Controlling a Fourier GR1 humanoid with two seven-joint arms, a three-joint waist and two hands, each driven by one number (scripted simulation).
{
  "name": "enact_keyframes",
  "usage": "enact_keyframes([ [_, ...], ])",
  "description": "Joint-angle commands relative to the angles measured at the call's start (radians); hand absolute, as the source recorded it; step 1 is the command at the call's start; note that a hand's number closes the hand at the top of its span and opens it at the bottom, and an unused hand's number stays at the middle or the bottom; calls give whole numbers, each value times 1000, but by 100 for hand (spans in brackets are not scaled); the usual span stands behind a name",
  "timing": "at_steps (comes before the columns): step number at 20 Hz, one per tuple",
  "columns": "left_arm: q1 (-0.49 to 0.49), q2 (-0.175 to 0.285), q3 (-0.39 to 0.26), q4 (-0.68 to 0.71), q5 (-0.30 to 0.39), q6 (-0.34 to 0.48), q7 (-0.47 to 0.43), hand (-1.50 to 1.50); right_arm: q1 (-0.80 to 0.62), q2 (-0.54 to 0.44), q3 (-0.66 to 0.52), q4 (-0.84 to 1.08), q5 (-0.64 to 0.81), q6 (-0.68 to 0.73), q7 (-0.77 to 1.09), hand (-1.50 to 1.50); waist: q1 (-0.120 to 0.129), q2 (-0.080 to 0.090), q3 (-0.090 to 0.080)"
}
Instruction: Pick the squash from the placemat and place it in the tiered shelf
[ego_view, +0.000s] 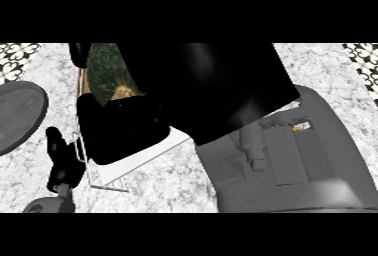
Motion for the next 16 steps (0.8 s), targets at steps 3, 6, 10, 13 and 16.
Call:
enact_keyframes([
  [3, -1, 14, 28, 48, 14, -33, -36, 0, -52, 22, -9, 208, 42, 14, -103, 150, -4, 3, 0],
  [6, 11, 20, 18, -28, 18, -29, 31, 0, -113, 10, -49, 328, 67, 7, -189, 150, 2, 2, 0],
  [10, 39, 10, 7, -29, -5, -25, -3, 0, -82, 23, -34, 451, 122, -81, -310, 150, 7, 4, 0],
  [13, 35, 35, 50, 3, 30, -58, -3, 0, -31, 23, 10, 373, 130, -76, -263, 150, -5, 0, 1],
  [16, 13, 9, 36, 42, -1, -35, -46, 0, -117, 6, -70, 510, 131, -76, -381, 150, -2, 3, 0],
])
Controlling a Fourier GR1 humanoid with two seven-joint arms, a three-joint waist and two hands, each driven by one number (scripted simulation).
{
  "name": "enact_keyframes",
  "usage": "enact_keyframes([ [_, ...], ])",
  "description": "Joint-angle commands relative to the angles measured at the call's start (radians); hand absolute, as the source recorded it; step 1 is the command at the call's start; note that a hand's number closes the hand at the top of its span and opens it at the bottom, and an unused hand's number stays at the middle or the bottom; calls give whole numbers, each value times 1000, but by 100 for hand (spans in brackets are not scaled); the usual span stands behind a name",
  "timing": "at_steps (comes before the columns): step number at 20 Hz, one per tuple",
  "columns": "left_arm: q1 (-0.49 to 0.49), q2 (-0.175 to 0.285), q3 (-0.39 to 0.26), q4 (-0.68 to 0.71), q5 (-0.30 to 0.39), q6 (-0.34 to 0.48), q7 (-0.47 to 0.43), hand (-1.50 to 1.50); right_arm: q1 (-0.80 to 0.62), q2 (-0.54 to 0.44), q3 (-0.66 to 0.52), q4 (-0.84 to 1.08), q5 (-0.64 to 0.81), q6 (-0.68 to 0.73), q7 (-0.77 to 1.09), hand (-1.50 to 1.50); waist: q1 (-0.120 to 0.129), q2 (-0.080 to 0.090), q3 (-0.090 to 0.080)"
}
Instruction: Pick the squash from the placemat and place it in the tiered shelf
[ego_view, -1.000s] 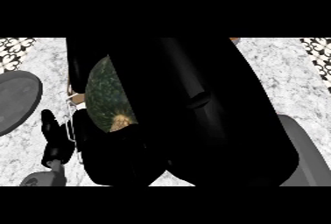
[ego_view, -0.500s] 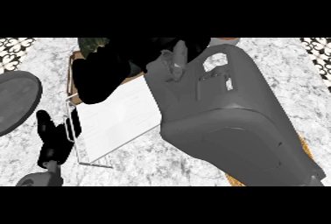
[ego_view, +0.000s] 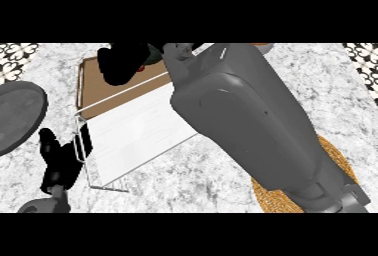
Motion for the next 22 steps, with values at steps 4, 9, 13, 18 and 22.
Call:
enact_keyframes([
  [4, 10, -56, -47, -25, -38, 36, 11, 0, -57, 5, -1, 158, -21, -93, -126, 150, 8, 1, -1],
  [9, 29, -19, -11, -60, -25, 23, 22, 0, 50, -1, 16, 68, -17, -51, -150, 150, -6, -3, 0],
  [13, 15, 19, 19, -41, 19, -37, 49, 0, 14, -30, 59, 101, 43, 0, -163, 150, -6, -3, 0],
  [18, -10, -14, 12, 39, -20, 2, -10, 0, 20, 5, -84, 94, -77, -199, -81, -150, -5, 0, 0],
  [22, 21, -21, 1, 4, -20, -1, 0, 0, -5, 5, -140, 124, -165, -231, -76, -150, 1, 0, 0],
])
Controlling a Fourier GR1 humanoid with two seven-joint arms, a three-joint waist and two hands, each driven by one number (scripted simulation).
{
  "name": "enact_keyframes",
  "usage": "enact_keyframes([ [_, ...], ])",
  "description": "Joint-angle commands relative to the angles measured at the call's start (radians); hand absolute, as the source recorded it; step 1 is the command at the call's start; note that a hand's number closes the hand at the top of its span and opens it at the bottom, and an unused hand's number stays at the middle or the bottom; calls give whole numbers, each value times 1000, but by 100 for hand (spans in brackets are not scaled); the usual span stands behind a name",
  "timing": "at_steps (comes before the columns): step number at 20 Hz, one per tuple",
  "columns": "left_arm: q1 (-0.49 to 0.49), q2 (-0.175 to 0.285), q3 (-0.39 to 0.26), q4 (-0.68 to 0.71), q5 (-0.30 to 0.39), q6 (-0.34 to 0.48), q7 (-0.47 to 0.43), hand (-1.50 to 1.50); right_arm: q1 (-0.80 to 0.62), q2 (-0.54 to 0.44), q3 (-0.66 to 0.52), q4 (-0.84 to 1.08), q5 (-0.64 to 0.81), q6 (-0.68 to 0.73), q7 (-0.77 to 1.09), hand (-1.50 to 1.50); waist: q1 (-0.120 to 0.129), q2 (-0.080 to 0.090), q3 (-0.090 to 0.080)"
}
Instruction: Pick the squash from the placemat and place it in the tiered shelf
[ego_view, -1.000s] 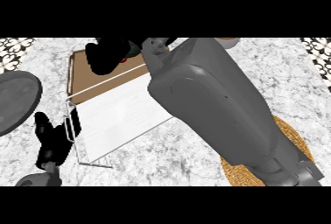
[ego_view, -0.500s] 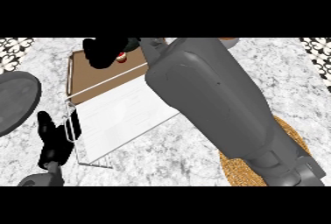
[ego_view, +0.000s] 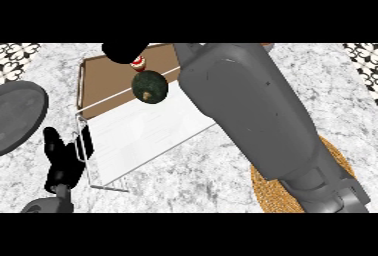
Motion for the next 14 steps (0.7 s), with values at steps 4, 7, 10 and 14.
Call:
enact_keyframes([
  [4, -22, 5, 11, 14, 9, -8, 17, 0, -10, 2, -119, -10, -165, -86, -5, -150, -1, 2, 0],
  [7, 8, -4, -5, -4, -6, -7, 0, 0, -29, 2, -138, -4, -230, -173, 11, -150, 5, 2, -1],
  [10, -4, -1, 9, -21, -4, 12, 19, 0, -21, -4, -210, -50, -234, -207, 51, -150, -9, -2, 0],
  [14, 13, 55, 46, 10, 33, -61, 9, 0, -25, -73, -226, -50, -172, -252, 49, -150, -10, -2, 0],
])
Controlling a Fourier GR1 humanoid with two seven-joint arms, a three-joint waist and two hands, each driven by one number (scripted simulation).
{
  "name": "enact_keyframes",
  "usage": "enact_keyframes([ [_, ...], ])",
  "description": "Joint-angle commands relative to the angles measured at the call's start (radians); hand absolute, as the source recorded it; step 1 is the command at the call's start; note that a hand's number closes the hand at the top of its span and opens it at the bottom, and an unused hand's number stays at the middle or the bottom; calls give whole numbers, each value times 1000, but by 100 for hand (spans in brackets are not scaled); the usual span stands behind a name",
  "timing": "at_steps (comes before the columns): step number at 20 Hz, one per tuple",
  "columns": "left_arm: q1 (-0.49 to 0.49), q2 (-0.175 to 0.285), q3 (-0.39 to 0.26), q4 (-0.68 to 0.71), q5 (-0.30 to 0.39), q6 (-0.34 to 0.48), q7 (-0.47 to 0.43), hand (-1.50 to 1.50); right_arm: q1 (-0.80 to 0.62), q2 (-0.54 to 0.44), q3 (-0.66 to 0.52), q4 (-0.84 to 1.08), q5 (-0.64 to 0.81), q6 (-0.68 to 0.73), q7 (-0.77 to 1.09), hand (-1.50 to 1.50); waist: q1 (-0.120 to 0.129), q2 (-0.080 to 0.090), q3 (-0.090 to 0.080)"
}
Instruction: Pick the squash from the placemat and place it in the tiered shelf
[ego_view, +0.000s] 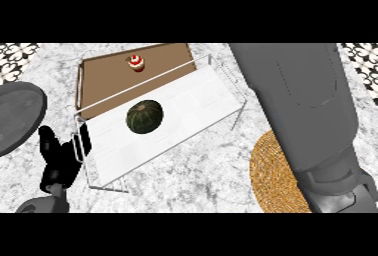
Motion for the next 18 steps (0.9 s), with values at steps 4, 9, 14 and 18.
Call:
enact_keyframes([
  [4, 7, -43, -26, -3, -31, 35, -20, 0, 18, -111, -71, -6, 64, -85, 47, -150, -10, -1, 0],
  [9, 41, -8, -1, -33, 3, -6, 6, 0, 80, -225, -207, -9, -18, -65, 15, -150, -5, 1, 1],
  [14, 22, -2, 9, 23, 2, -27, -37, 0, 223, -319, -289, -93, -182, 125, -24, -150, -14, 1, 1],
  [18, 4, 5, 9, -28, -1, -7, 31, 0, 216, -429, -357, -28, -260, 236, -42, -150, -7, 0, 1],
])
